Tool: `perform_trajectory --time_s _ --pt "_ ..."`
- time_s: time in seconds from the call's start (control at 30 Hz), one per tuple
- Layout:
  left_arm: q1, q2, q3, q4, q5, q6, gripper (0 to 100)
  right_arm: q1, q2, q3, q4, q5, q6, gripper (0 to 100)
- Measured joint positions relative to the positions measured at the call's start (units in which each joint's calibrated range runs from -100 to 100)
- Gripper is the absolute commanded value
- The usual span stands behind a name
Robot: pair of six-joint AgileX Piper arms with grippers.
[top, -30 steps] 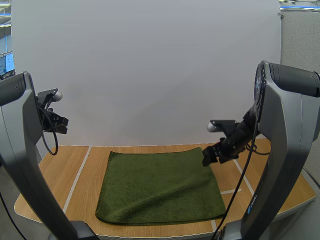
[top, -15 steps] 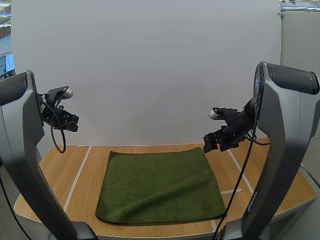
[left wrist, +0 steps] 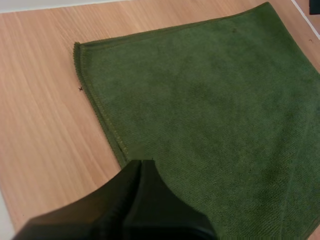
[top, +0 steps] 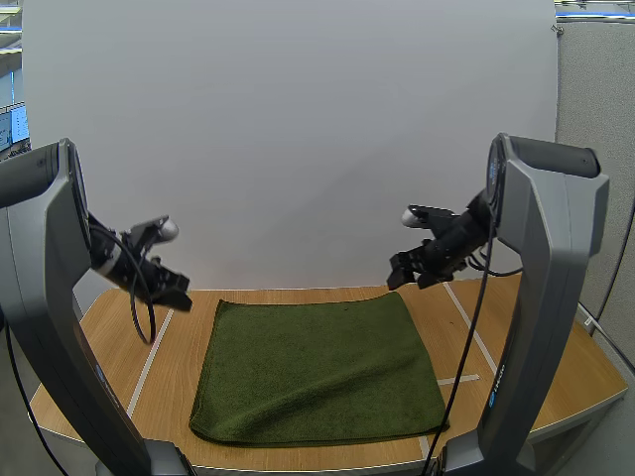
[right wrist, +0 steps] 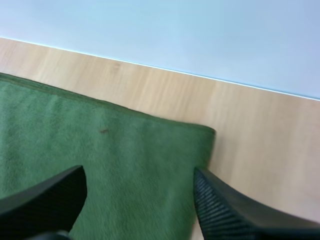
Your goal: Fold the towel
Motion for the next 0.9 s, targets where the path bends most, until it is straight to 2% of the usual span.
perform_trajectory --time_s 0.5,0.9 --pt "0.0 -6.5 13.8 -1.6 -2.5 5.2 0 0.3 12.3 -8.6 -0.3 -2.8 0.7 100" --pt "0.0 -6.6 17.6 -1.7 -6.3 7.4 0 0.3 13.7 -10.1 -0.3 -7.8 0.7 100"
